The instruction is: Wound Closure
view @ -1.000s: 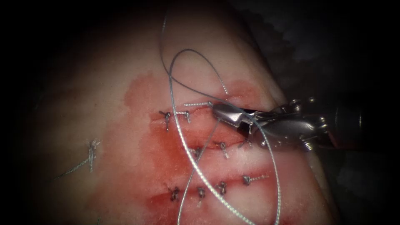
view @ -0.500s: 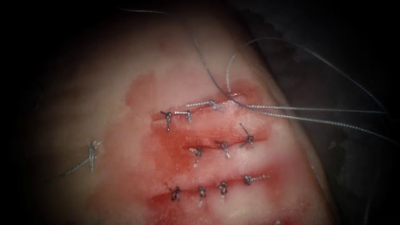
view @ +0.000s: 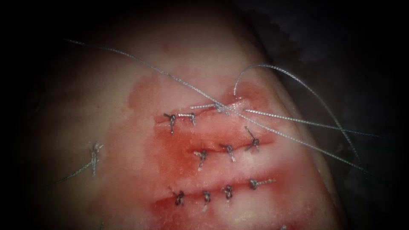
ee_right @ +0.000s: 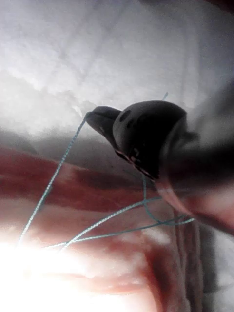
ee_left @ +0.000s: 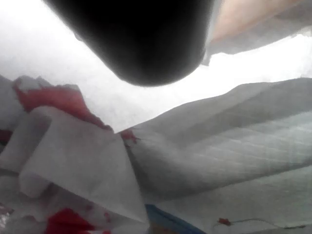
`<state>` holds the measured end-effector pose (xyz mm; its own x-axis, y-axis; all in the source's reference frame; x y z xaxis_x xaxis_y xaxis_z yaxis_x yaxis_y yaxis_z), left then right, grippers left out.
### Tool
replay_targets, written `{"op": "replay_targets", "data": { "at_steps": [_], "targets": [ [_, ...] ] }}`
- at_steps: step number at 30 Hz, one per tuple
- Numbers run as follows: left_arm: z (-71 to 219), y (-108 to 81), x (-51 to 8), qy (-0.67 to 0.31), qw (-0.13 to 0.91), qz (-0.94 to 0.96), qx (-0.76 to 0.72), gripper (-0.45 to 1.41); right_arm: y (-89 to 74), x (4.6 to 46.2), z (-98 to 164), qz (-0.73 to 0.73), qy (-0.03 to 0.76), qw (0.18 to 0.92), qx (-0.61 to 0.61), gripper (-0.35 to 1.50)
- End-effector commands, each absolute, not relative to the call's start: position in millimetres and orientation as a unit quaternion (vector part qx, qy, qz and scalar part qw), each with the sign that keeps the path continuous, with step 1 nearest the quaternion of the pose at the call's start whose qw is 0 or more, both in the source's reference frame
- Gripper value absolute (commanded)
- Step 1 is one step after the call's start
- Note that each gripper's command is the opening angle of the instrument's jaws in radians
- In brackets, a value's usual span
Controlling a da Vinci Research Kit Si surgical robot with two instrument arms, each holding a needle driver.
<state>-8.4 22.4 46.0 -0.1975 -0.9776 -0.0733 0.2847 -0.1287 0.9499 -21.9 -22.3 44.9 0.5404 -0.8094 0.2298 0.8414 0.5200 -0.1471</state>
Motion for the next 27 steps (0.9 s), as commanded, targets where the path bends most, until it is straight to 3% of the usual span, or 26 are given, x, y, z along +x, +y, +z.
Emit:
{"op": "replay_targets", "data": {
  "at_steps": [1,2,3,4,9,12,14,17,22,24,26,27],
  "targets": [
    [46.0,23.4,-8.2,-0.431,0.503,-0.639,0.39,-0.45,-22.8,-21.2,45.5,-0.485,-0.072,0.864,-0.117,-0.35],
    [46.3,22.8,-7.5,-0.412,0.511,-0.642,0.397,-0.45,-22.3,-20.5,45.3,-0.545,-0.099,0.825,-0.111,-0.35],
    [46.6,22.1,-7.6,-0.403,0.518,-0.633,0.41,-0.45,-21.4,-19.5,44.8,-0.616,-0.113,0.771,-0.114,0.19],
    [46.6,21.9,-7.7,-0.4,0.519,-0.629,0.418,-0.45,-20.7,-18.7,44.1,-0.64,-0.118,0.749,-0.125,0.36],
    [46.0,20.7,-9.8,-0.392,0.522,-0.599,0.464,-0.45,-17.3,-13.9,40.1,-0.6,-0.133,0.753,-0.236,0.36],
    [45.1,20.1,-11.0,-0.396,0.516,-0.577,0.494,-0.45,-15.5,-10.1,38.2,-0.544,-0.074,0.765,-0.336,0.59],
    [44.2,19.3,-12.1,-0.394,0.517,-0.552,0.522,-0.45,-14.2,-6.0,36.6,-0.56,0.008,0.724,-0.402,0.83],
    [43.3,18.1,-13.1,-0.386,0.518,-0.531,0.548,-0.45,-13.6,-1.4,34.9,-0.617,0.069,0.66,-0.422,0.91],
    [41.9,15.5,-14.1,-0.356,0.511,-0.492,0.609,-0.45,-13.6,5.9,33.1,-0.65,0.119,0.618,-0.425,1.11],
    [41.8,14.2,-14.1,-0.337,0.51,-0.482,0.628,-0.45,-13.3,8.2,33.1,-0.681,0.122,0.589,-0.418,1.11],
    [42.8,12.7,-14.7,-0.332,0.518,-0.479,0.627,-0.42,-12.2,12.3,33.3,-0.782,0.123,0.476,-0.384,1.06],
    [43.2,12.6,-14.9,-0.333,0.519,-0.477,0.626,-0.32,-11.6,13.4,33.4,-0.811,0.125,0.438,-0.368,1.0]
  ]
}}
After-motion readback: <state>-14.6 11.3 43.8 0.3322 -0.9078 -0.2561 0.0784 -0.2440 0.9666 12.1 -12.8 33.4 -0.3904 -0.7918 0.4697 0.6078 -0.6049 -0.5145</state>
